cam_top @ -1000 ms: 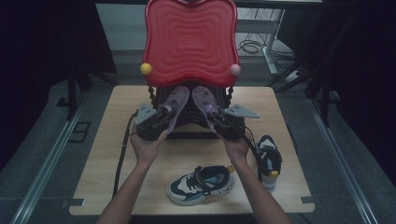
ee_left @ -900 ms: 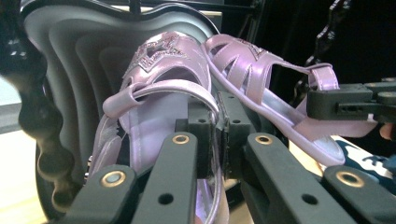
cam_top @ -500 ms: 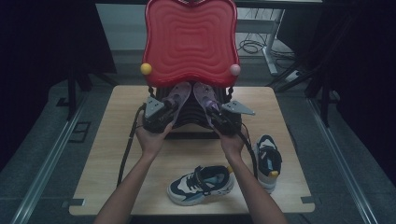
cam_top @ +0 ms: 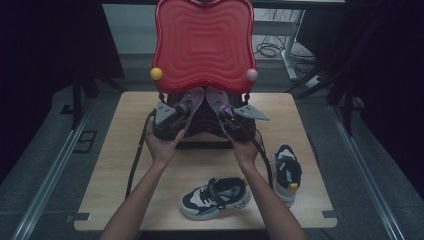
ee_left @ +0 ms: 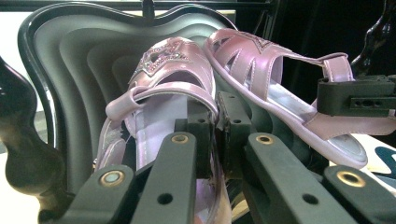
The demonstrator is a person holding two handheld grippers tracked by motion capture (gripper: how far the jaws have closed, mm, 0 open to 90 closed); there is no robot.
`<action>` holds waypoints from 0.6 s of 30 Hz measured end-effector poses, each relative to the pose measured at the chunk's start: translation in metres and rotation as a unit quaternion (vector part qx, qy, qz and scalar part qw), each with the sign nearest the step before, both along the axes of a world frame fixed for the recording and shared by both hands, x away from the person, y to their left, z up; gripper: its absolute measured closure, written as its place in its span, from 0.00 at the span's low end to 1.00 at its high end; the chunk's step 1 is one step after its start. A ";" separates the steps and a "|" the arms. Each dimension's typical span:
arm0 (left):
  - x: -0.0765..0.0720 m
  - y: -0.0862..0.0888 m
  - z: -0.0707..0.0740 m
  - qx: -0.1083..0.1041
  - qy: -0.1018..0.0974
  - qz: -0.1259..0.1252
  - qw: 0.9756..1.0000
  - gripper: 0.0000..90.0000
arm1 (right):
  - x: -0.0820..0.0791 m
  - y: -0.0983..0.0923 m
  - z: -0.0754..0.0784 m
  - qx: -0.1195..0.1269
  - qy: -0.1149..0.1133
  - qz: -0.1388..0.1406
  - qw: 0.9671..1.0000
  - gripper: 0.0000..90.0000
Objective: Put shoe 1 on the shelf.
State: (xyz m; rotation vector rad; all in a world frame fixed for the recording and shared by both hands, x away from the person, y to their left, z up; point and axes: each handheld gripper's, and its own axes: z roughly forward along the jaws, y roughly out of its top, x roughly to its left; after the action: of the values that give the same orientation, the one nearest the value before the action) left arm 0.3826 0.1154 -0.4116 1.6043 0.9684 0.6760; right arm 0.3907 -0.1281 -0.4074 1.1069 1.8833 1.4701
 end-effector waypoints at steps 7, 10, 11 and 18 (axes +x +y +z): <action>0.004 0.000 0.001 -0.002 -0.001 0.005 1.000 0.94 | 0.004 0.003 0.001 0.000 -0.006 -0.007 1.000 0.95; 0.006 -0.001 0.002 -0.001 -0.004 0.007 1.000 0.94 | 0.006 0.005 0.002 0.000 -0.005 -0.012 1.000 0.95; 0.007 -0.002 0.002 -0.001 -0.005 0.009 1.000 0.94 | 0.007 0.005 0.002 0.000 -0.007 -0.013 1.000 0.95; 0.013 -0.004 0.003 0.001 -0.009 0.013 1.000 0.94 | 0.012 0.010 0.001 -0.003 -0.011 -0.019 1.000 0.95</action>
State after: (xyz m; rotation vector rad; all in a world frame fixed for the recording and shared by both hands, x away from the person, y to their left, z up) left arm 0.3956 0.1112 -0.4090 1.5874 0.9775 0.7069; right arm 0.4031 -0.1185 -0.4064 1.1123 1.8417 1.4489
